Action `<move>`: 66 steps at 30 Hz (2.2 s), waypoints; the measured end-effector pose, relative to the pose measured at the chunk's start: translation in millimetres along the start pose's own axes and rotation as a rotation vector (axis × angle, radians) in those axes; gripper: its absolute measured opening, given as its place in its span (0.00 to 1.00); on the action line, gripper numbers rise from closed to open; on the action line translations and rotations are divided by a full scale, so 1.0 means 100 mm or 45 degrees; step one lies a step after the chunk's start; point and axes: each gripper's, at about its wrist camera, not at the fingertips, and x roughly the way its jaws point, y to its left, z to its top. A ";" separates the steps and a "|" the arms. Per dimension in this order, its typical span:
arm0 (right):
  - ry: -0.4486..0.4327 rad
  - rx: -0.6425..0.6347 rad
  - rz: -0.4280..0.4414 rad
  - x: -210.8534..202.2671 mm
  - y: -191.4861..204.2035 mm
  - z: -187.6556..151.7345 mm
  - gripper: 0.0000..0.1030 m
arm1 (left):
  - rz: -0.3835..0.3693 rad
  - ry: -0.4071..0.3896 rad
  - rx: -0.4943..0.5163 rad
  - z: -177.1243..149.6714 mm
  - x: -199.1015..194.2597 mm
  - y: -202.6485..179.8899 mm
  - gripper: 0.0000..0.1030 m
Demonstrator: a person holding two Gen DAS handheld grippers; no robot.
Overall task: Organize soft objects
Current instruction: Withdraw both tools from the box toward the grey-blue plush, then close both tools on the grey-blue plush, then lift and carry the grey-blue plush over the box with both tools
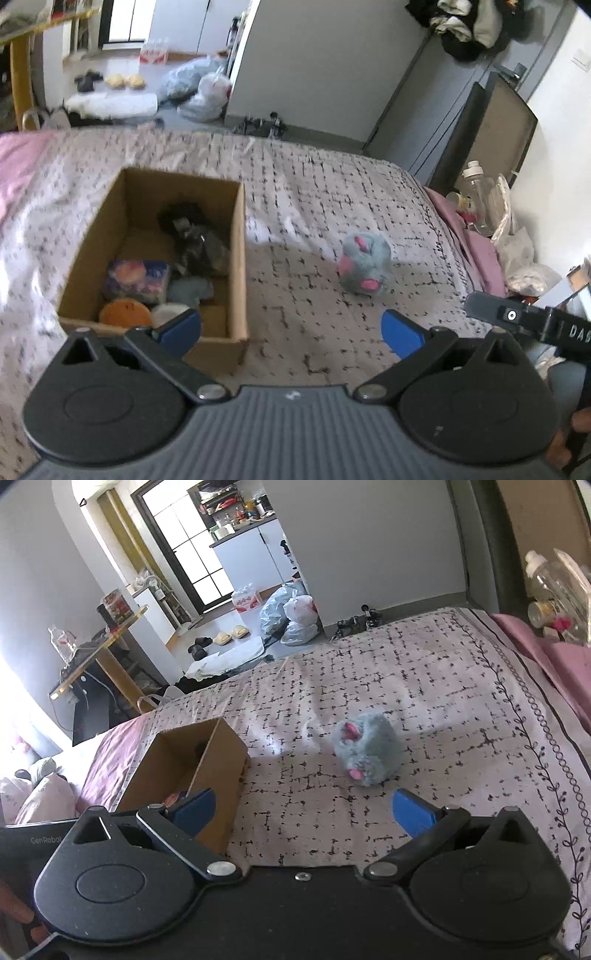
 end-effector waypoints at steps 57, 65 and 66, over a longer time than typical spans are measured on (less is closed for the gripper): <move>0.307 0.476 0.040 1.72 -1.11 0.62 0.42 | -0.217 0.337 -0.389 0.77 2.40 -0.35 0.27; 0.285 0.503 0.004 1.62 -1.11 0.51 0.21 | -0.272 0.324 -0.362 0.67 2.42 -0.39 0.18; 0.275 0.501 0.007 1.59 -1.10 0.51 0.20 | -0.281 0.313 -0.353 0.68 2.38 -0.40 0.18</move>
